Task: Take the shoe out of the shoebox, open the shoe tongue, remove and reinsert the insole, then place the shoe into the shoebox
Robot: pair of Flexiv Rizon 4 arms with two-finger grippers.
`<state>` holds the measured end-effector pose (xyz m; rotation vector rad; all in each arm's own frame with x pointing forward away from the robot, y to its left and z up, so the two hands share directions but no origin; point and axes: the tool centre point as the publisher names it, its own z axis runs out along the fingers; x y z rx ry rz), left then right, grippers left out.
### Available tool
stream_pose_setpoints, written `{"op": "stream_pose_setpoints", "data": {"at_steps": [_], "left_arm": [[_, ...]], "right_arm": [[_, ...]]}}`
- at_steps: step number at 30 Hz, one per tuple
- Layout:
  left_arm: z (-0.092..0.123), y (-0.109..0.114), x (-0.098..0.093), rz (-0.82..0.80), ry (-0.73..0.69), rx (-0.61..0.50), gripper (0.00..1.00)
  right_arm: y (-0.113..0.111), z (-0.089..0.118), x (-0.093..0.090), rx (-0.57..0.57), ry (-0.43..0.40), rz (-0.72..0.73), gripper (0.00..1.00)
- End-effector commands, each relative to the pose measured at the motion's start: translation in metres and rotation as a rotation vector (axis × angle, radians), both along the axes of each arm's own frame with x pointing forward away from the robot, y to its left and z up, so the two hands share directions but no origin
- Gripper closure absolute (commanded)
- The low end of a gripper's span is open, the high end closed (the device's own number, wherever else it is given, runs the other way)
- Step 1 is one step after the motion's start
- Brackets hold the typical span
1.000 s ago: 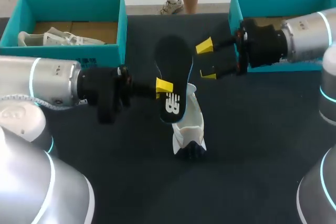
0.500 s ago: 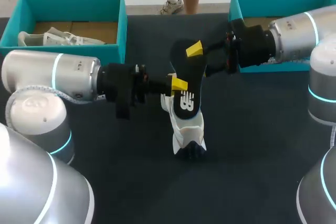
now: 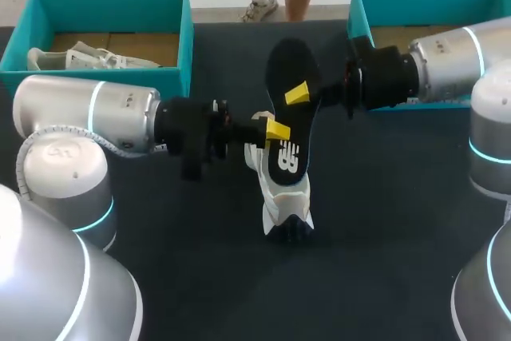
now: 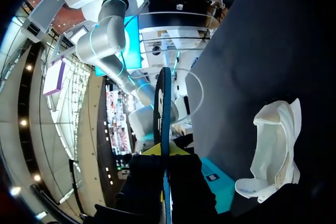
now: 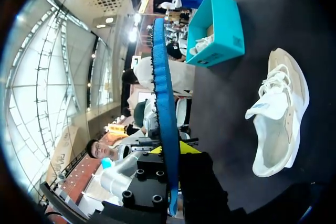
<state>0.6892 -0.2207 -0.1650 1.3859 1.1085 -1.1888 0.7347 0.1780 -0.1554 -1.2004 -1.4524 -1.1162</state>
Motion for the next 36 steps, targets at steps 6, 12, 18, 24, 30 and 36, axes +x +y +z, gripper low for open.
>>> {"op": "stream_pose_setpoints", "data": {"at_steps": [6, 12, 18, 24, 30, 36], "left_arm": [[-0.002, 0.016, -0.014, 0.027, 0.026, 0.0, 0.0], [-0.006, 0.046, -0.011, 0.081, 0.053, 0.039, 0.0], [0.006, 0.066, -0.002, 0.123, 0.082, 0.104, 0.0], [0.03, 0.067, 0.006, 0.136, 0.126, 0.28, 0.0], [0.043, 0.063, 0.008, 0.161, 0.199, 0.579, 0.0], [0.043, 0.064, 0.006, 0.146, 0.197, 0.623, 0.0]], "right_arm": [[-0.007, -0.005, 0.009, 0.005, 0.013, 0.016, 1.0], [-0.012, -0.01, 0.011, 0.013, 0.031, 0.027, 1.0], [-0.01, -0.018, 0.012, 0.035, 0.057, 0.055, 1.0], [-0.005, -0.029, 0.01, 0.05, 0.078, 0.055, 1.0], [0.0, -0.031, 0.009, 0.063, 0.079, 0.055, 1.0], [0.001, -0.033, 0.006, 0.065, 0.083, 0.051, 1.0]]}}
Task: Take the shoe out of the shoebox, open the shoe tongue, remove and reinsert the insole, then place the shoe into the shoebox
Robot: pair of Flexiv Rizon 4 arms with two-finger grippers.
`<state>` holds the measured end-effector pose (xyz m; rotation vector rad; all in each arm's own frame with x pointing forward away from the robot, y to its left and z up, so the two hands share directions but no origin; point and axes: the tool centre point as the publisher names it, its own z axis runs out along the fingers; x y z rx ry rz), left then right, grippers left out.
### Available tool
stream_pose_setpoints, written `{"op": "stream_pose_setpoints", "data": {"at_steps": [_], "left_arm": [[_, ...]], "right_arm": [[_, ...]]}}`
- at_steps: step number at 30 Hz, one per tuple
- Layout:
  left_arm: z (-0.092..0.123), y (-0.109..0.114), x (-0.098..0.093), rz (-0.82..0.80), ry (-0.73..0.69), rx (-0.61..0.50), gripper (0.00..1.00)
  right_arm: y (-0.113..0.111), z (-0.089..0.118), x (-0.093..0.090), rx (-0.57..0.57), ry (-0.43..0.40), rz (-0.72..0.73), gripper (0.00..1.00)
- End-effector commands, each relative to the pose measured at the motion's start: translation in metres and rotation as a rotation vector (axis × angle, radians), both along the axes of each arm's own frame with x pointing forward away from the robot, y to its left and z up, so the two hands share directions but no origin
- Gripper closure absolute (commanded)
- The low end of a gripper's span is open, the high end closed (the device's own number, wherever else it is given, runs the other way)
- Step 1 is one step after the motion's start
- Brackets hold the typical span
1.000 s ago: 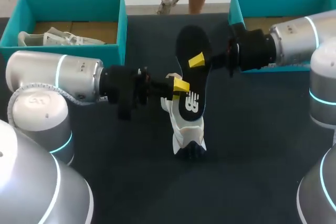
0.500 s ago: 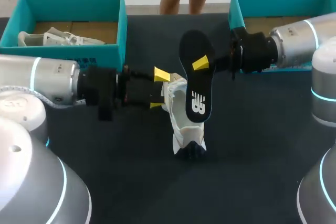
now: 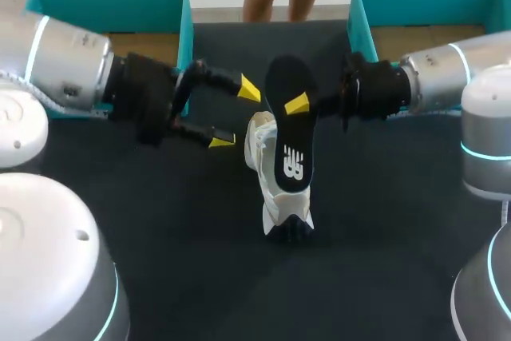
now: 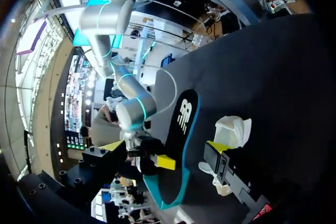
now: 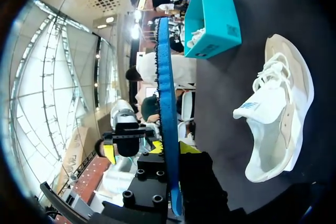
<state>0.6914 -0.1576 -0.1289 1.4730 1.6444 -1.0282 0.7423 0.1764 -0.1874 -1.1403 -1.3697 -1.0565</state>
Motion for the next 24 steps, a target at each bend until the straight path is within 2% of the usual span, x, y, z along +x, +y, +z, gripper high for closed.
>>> {"op": "stream_pose_setpoints", "data": {"at_steps": [1, 14, 20, 24], "left_arm": [[0.007, 0.001, 0.004, -0.031, 0.024, 0.204, 0.0], [0.007, 0.001, 0.004, -0.031, 0.024, 0.204, 0.0], [0.011, -0.011, 0.034, -0.044, 0.09, 0.436, 0.0], [0.01, -0.012, 0.045, -0.036, 0.095, 0.564, 0.0]], "right_arm": [[0.004, -0.001, -0.002, 0.0, 0.002, -0.005, 1.0], [0.01, -0.005, -0.004, 0.005, -0.003, -0.031, 1.0], [0.013, -0.008, -0.005, 0.011, 0.002, -0.023, 1.0], [0.015, -0.008, -0.006, 0.013, 0.001, -0.019, 1.0]]}}
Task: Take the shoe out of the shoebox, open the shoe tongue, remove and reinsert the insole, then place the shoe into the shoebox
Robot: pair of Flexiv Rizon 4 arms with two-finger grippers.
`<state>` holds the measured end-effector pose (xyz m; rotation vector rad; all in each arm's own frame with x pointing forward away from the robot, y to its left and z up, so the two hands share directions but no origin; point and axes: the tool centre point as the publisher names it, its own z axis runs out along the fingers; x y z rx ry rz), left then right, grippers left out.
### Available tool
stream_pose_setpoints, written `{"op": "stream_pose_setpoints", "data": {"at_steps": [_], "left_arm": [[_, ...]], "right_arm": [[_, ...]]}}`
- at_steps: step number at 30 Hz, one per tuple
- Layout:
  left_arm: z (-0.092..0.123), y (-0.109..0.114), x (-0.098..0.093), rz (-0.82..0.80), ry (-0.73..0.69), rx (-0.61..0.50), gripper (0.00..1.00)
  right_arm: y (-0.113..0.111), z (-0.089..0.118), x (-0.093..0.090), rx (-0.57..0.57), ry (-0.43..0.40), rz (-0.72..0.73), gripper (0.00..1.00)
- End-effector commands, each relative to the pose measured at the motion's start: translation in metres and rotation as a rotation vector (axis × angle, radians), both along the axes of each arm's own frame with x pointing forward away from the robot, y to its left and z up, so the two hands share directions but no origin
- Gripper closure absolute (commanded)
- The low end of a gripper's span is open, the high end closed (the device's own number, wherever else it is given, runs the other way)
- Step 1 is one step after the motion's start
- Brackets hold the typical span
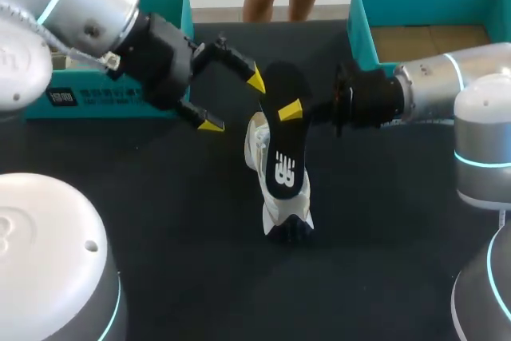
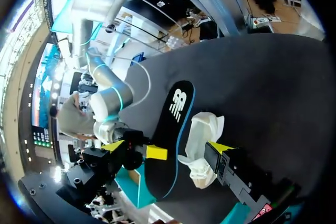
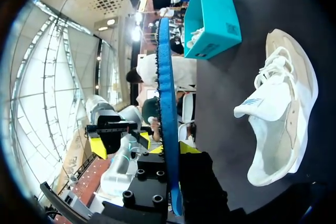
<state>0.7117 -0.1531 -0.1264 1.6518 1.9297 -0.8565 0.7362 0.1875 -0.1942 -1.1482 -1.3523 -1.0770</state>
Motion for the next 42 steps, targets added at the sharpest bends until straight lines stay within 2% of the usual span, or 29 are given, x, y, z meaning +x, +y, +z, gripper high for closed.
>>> {"op": "stream_pose_setpoints", "data": {"at_steps": [1, 8, 16, 20, 42], "left_arm": [[0.008, -0.018, 0.027, -0.046, 0.017, 0.274, 0.0], [0.018, -0.029, 0.033, -0.077, -0.057, 0.484, 0.0], [0.02, -0.05, 0.036, -0.118, -0.138, 0.658, 0.0], [0.018, -0.053, 0.039, -0.111, -0.138, 0.681, 0.0], [0.018, -0.054, 0.041, -0.12, -0.131, 0.655, 0.0]], "right_arm": [[0.005, -0.002, 0.0, 0.002, 0.0, 0.004, 1.0], [0.006, -0.003, 0.001, 0.004, 0.002, 0.015, 1.0], [0.006, -0.003, 0.0, -0.002, 0.001, 0.02, 1.0], [0.006, -0.002, 0.0, -0.007, 0.003, 0.024, 1.0], [0.007, -0.002, 0.001, -0.005, 0.008, 0.024, 1.0]]}}
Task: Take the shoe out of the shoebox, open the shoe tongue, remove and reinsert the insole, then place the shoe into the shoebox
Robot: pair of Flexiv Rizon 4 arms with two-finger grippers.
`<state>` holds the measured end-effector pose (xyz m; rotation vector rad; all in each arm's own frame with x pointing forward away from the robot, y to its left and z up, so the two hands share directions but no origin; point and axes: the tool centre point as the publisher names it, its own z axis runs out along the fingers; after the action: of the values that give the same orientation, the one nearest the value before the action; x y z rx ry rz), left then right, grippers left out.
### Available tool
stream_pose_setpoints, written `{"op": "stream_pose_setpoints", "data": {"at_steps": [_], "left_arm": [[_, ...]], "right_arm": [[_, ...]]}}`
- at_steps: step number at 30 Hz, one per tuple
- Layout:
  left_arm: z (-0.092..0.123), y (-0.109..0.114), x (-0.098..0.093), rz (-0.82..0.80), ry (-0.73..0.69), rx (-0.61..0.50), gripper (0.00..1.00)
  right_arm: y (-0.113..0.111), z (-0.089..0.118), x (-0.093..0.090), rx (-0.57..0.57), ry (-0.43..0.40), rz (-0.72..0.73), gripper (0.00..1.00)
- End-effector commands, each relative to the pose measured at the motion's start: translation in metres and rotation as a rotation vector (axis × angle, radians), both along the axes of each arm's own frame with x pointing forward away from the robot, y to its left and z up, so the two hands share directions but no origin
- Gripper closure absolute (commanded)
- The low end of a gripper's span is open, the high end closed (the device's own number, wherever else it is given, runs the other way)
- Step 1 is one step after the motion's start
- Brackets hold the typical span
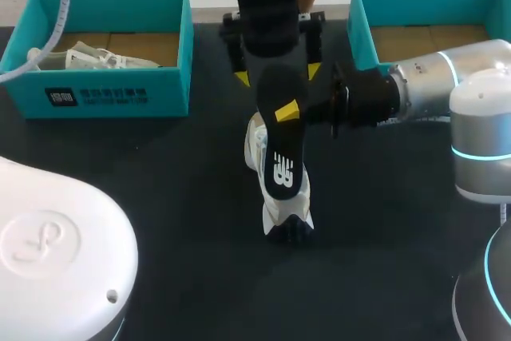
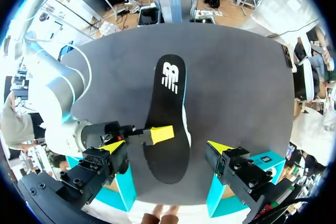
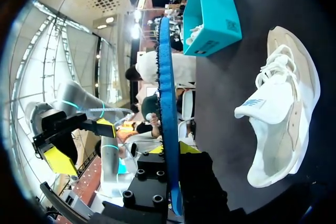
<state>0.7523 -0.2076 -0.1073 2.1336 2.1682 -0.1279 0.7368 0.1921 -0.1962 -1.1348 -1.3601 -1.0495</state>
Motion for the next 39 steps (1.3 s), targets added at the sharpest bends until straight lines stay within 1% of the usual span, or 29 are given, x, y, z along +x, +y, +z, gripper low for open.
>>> {"op": "stream_pose_setpoints", "data": {"at_steps": [1, 4, 6, 7, 9, 10, 11, 13, 18, 22, 27, 28, 31, 33, 34, 39], "left_arm": [[-0.001, 0.001, 0.001, -0.001, 0.001, -0.003, 0.0], [-0.001, 0.0, 0.0, -0.003, 0.003, -0.006, 0.0], [-0.002, 0.0, 0.0, -0.003, 0.01, -0.036, 0.0], [-0.001, 0.002, -0.001, -0.009, 0.009, -0.078, 0.0], [0.0, 0.009, -0.002, -0.065, 0.025, -0.239, 0.0], [0.0, 0.013, -0.003, -0.118, 0.014, -0.33, 0.0], [0.0, 0.016, -0.005, -0.139, -0.003, -0.397, 0.0], [0.0, 0.024, -0.006, -0.158, -0.025, -0.486, 0.0], [0.0, 0.039, -0.011, -0.16, -0.092, -0.669, 0.0], [-0.004, 0.052, -0.016, -0.15, -0.138, -0.817, 0.0], [-0.018, 0.067, -0.015, -0.042, -0.128, -0.942, 0.0], [-0.02, 0.07, -0.015, -0.035, -0.126, -0.987, 0.0], [-0.023, 0.076, -0.017, -0.029, -0.142, -1.002, 0.0], [-0.024, 0.077, -0.017, -0.038, -0.138, -0.968, 0.0], [-0.024, 0.078, -0.016, -0.046, -0.14, -0.927, 0.0], [-0.024, 0.078, -0.016, -0.046, -0.14, -0.927, 0.0]], "right_arm": [[0.002, 0.0, 0.0, 0.0, -0.001, -0.002, 1.0], [0.002, 0.0, 0.001, 0.0, -0.002, -0.003, 1.0], [0.002, 0.0, 0.002, 0.0, -0.002, 0.0, 1.0], [0.002, 0.0, 0.002, 0.0, -0.002, 0.0, 1.0], [0.002, 0.0, 0.002, 0.0, -0.001, 0.0, 1.0], [0.002, 0.0, 0.002, 0.0, -0.001, 0.0, 1.0], [0.001, 0.0, 0.002, 0.0, -0.001, 0.0, 1.0], [0.0, 0.0, 0.003, 0.0, 0.001, 0.001, 1.0], [-0.002, 0.0, 0.004, -0.002, 0.003, 0.003, 1.0], [-0.003, 0.0, 0.004, -0.003, 0.005, 0.002, 1.0], [-0.003, -0.001, 0.005, -0.003, 0.006, 0.001, 1.0], [-0.003, -0.001, 0.005, -0.003, 0.007, 0.002, 1.0], [-0.003, -0.001, 0.005, -0.004, 0.008, 0.002, 1.0], [-0.003, -0.001, 0.005, -0.005, 0.008, 0.002, 1.0], [-0.004, -0.001, 0.005, -0.005, 0.008, 0.002, 1.0], [-0.004, 0.0, 0.005, -0.007, 0.008, 0.006, 1.0]]}}
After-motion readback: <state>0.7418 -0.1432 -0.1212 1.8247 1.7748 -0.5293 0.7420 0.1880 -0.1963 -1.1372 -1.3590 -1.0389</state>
